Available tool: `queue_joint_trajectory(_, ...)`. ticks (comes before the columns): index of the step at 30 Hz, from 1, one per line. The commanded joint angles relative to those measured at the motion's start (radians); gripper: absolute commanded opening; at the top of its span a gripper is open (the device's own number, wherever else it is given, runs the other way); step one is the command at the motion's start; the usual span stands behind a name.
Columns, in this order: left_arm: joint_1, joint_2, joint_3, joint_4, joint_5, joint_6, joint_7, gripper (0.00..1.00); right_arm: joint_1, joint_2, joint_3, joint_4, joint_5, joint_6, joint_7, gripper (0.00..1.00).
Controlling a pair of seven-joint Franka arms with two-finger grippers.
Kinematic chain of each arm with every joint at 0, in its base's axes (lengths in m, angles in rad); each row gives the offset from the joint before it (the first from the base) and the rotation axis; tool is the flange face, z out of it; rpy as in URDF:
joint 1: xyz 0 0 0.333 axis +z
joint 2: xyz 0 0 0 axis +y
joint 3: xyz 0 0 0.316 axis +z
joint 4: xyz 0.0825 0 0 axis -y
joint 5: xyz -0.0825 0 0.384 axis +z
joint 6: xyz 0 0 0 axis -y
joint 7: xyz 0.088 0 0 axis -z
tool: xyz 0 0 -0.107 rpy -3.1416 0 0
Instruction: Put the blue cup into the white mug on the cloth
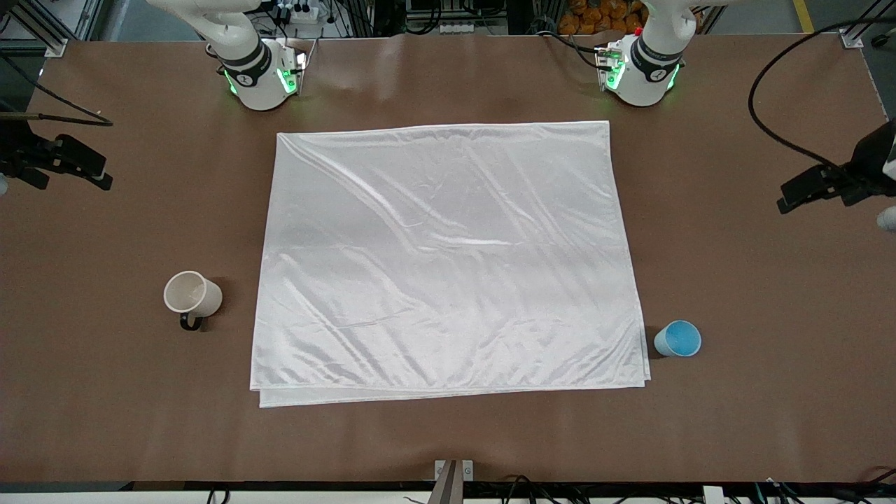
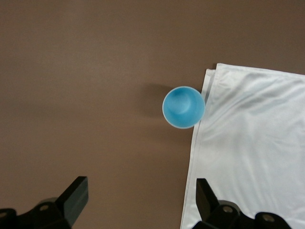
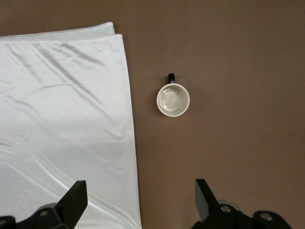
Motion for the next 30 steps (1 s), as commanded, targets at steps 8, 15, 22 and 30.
queue_joint_trajectory(8, 0.001, 0.144, -0.002, 0.019, 0.005, 0.14, 0.015, 1.0, -0.054, 0.242, 0.001, 0.034, 0.003, 0.197, -0.009, 1.0)
queue_joint_trajectory(15, 0.003, 0.201, -0.002, 0.019, -0.002, 0.201, 0.015, 1.0, -0.056, 0.364, 0.001, 0.04, -0.003, 0.311, -0.007, 1.0)
queue_joint_trajectory(22, -0.005, 0.258, -0.002, 0.023, -0.004, 0.222, 0.011, 1.0, -0.077, 0.449, 0.001, 0.04, -0.001, 0.4, -0.007, 1.0)
queue_joint_trajectory(30, -0.008, 0.301, -0.003, 0.022, 0.001, 0.279, 0.015, 1.0, -0.09, 0.505, 0.001, 0.039, -0.001, 0.446, -0.009, 1.0)
